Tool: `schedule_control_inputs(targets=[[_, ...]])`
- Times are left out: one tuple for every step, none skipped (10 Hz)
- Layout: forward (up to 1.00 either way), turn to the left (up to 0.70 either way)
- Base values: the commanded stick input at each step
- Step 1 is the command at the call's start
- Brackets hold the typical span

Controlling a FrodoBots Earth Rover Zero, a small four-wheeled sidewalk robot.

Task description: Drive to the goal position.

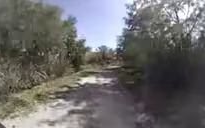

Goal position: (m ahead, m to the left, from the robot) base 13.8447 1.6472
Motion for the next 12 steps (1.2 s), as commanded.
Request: schedule_control_inputs(targets=[[0.7,0.0],[0.7,0.0],[0.7,0.0],[0.7,0.0],[0.7,0.0],[0.7,0.0],[0.7,0.0],[0.7,0.0],[0.7,0.0],[0.7,0.0],[0.7,0.0],[0.7,0.0]])
